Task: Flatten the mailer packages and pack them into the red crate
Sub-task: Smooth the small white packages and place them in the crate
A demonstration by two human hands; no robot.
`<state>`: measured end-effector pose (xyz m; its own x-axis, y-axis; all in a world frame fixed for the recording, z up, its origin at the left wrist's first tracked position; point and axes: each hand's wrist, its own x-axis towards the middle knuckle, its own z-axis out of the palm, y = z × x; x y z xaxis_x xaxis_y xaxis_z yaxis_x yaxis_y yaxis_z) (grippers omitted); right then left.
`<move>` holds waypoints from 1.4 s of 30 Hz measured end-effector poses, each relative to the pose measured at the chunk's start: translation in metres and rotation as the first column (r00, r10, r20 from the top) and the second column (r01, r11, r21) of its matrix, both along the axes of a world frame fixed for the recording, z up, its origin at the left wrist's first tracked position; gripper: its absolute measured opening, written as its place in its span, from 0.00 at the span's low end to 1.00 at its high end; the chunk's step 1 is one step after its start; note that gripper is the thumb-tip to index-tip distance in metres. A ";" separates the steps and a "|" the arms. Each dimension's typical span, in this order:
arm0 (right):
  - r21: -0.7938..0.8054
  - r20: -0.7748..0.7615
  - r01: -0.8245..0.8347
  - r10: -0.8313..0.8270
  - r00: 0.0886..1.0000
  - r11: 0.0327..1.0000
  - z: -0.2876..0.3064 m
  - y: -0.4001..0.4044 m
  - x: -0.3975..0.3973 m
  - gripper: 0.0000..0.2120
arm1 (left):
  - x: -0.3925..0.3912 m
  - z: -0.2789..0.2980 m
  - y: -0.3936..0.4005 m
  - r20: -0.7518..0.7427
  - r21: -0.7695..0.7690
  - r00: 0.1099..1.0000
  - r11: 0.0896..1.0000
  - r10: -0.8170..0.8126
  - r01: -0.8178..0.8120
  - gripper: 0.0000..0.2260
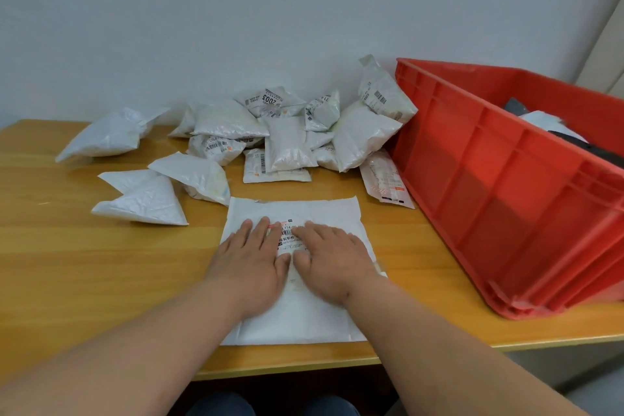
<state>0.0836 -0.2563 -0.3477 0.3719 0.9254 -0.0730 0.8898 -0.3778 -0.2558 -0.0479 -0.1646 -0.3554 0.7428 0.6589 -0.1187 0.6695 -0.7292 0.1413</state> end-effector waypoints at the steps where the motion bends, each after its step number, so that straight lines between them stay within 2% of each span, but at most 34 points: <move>1: 0.038 0.040 0.007 -0.008 0.999 0.999 0.003 0.003 0.003 0.26 | 0.002 0.004 0.003 0.018 0.021 1.000 1.000 0.004 -0.005 0.26; 4: 0.022 0.069 0.086 -0.088 0.994 0.996 0.004 0.010 0.015 0.32 | 0.009 0.011 0.015 0.077 0.147 0.997 0.988 0.027 -0.038 0.25; 8: -0.133 0.031 0.116 -0.113 0.993 0.984 -0.005 0.016 0.026 0.40 | 0.016 0.000 0.026 0.043 0.055 0.996 0.996 0.073 -0.075 0.29; 11: -0.142 0.028 0.112 -0.109 0.994 0.983 -0.012 0.018 0.029 0.39 | 0.017 -0.009 0.028 0.050 0.014 0.996 0.997 0.070 -0.071 0.29; 31: -0.174 0.040 0.140 -0.135 0.990 0.975 -0.010 0.026 0.028 0.37 | 0.020 -0.008 0.029 0.010 0.023 0.997 0.996 0.082 -0.083 0.28; 40: -0.227 0.139 0.150 -0.121 0.983 0.962 -0.003 0.022 0.021 0.37 | 0.017 -0.001 0.033 -0.030 -0.049 0.997 0.996 0.070 -0.072 0.29; 42: -0.183 0.144 0.147 -0.121 0.982 0.972 0.003 0.017 0.017 0.35 | 0.011 0.006 0.031 -0.042 -0.032 0.996 0.996 0.077 -0.078 0.29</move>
<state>0.1010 -0.2392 -0.3447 0.5095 0.8399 -0.1870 0.8487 -0.5263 -0.0516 -0.0366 -0.1332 -0.3495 0.6836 0.7096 -0.1707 0.7296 -0.6700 0.1368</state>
